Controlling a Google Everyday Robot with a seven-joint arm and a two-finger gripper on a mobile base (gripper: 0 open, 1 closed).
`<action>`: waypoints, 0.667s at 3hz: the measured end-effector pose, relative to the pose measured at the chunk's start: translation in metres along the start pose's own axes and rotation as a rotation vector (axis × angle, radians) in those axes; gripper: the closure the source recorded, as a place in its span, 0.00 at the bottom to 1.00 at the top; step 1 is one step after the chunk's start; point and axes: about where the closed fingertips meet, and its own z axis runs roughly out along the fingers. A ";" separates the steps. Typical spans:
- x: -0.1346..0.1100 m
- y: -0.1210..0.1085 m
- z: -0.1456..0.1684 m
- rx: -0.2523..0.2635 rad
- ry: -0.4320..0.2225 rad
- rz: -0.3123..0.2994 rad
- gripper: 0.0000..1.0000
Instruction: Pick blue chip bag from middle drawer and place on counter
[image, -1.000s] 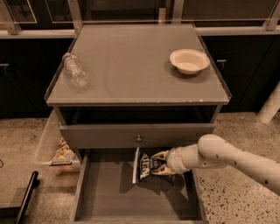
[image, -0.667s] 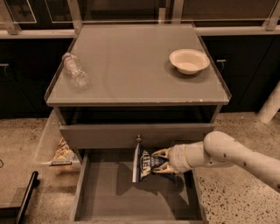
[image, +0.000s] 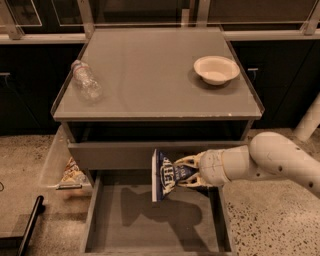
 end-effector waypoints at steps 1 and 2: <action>-0.042 -0.047 -0.036 0.047 0.032 -0.110 1.00; -0.051 -0.053 -0.038 0.050 0.021 -0.125 1.00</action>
Offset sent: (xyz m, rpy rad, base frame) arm 0.0257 0.0042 0.0851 -0.0277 -0.1404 0.0248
